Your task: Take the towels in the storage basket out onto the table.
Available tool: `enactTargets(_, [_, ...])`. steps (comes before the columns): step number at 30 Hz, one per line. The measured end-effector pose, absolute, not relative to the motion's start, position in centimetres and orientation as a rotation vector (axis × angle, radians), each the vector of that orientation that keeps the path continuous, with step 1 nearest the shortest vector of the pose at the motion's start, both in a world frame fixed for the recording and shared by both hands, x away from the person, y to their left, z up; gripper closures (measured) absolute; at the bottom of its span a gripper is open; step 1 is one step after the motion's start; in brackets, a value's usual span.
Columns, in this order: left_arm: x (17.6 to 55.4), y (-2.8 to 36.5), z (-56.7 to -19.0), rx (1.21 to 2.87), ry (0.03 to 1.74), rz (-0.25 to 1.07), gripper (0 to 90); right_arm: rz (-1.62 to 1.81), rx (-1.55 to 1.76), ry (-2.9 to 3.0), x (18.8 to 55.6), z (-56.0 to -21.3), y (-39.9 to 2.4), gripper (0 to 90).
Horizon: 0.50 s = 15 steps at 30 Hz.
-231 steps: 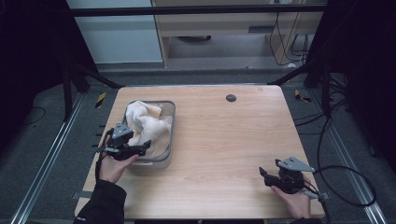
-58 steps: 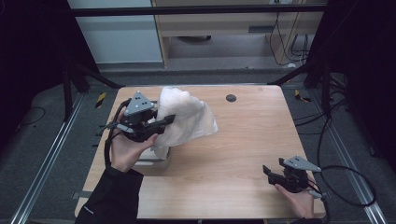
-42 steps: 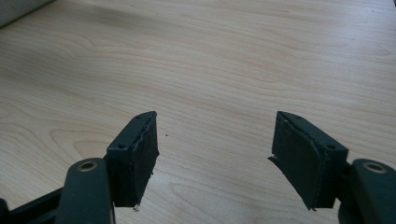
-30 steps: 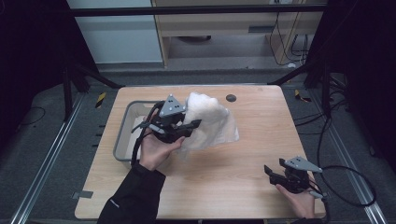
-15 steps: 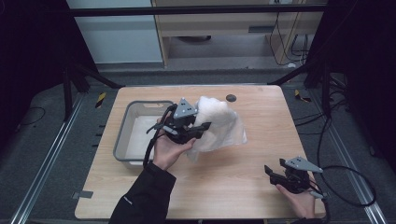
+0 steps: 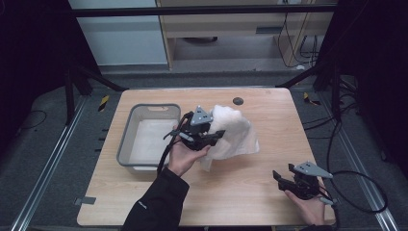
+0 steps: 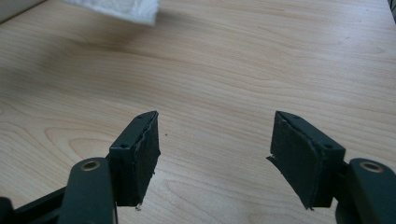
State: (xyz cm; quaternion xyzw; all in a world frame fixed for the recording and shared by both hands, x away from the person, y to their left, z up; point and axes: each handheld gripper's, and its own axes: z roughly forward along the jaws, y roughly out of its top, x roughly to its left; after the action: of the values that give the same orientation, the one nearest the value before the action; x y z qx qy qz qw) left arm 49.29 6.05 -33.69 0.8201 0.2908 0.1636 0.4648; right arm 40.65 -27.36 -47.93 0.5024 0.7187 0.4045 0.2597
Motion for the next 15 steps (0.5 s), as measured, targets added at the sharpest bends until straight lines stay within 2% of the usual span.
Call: enactTargets(15, [50.4,4.6,-36.7,2.046,0.712,0.379,66.0,1.087,1.361,1.949,40.7,-48.0,-27.3,32.4])
